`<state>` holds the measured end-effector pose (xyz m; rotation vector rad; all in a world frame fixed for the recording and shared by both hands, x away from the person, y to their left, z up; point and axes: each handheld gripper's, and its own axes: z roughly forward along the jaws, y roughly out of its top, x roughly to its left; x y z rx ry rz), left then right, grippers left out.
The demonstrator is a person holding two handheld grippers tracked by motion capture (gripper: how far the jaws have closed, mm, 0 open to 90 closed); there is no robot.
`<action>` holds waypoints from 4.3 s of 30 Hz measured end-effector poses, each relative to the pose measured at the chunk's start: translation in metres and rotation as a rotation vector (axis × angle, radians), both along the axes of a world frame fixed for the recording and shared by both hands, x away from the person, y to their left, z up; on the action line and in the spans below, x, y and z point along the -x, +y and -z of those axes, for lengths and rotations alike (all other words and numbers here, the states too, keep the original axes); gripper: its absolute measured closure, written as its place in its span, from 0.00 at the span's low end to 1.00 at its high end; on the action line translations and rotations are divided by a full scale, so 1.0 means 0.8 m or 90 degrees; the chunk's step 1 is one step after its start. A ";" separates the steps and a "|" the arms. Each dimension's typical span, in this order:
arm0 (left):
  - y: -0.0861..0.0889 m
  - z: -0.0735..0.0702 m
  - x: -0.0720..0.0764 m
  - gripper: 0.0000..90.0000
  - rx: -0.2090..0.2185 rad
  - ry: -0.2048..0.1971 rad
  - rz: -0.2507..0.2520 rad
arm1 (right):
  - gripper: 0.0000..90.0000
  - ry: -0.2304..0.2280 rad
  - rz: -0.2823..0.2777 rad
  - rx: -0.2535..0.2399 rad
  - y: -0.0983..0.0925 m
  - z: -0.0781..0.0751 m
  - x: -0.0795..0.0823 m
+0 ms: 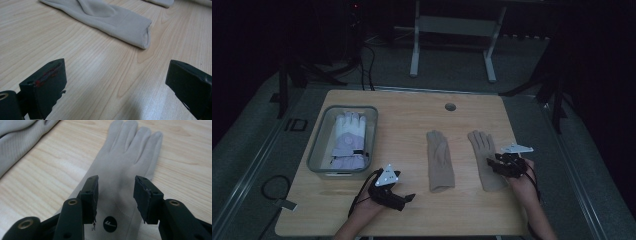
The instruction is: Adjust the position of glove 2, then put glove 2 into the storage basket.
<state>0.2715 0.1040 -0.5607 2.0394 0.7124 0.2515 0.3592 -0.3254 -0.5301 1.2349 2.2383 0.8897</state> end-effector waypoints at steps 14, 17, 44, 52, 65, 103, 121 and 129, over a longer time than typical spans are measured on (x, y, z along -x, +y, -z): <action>0.003 0.000 0.005 0.04 -0.001 0.000 0.002 | 0.64 0.008 0.005 -0.026 0.000 0.025 -0.013; 0.005 0.000 0.007 0.04 0.004 0.000 0.001 | 0.76 -0.006 0.019 -0.043 0.002 0.031 -0.007; 0.002 -0.001 0.008 0.04 0.007 -0.003 0.005 | 0.93 -0.076 0.177 -0.092 0.093 -0.062 0.014; 0.004 -0.002 0.008 0.04 0.017 -0.006 0.003 | 0.93 -0.066 0.147 -0.111 0.143 -0.069 0.022; 0.006 -0.006 0.007 0.04 0.021 -0.016 -0.006 | 0.93 -0.055 0.109 -0.111 0.219 -0.070 0.019; -0.010 -0.003 0.012 0.04 0.035 -0.012 0.023 | 0.45 0.026 0.054 -0.096 0.224 0.011 0.008; -0.009 -0.012 0.008 0.06 0.046 -0.004 -0.011 | 0.21 0.012 -0.132 -0.104 0.169 -0.010 0.013; -0.027 -0.009 0.006 0.12 0.018 -0.012 0.026 | 0.13 0.015 -0.142 -0.112 0.142 -0.018 0.007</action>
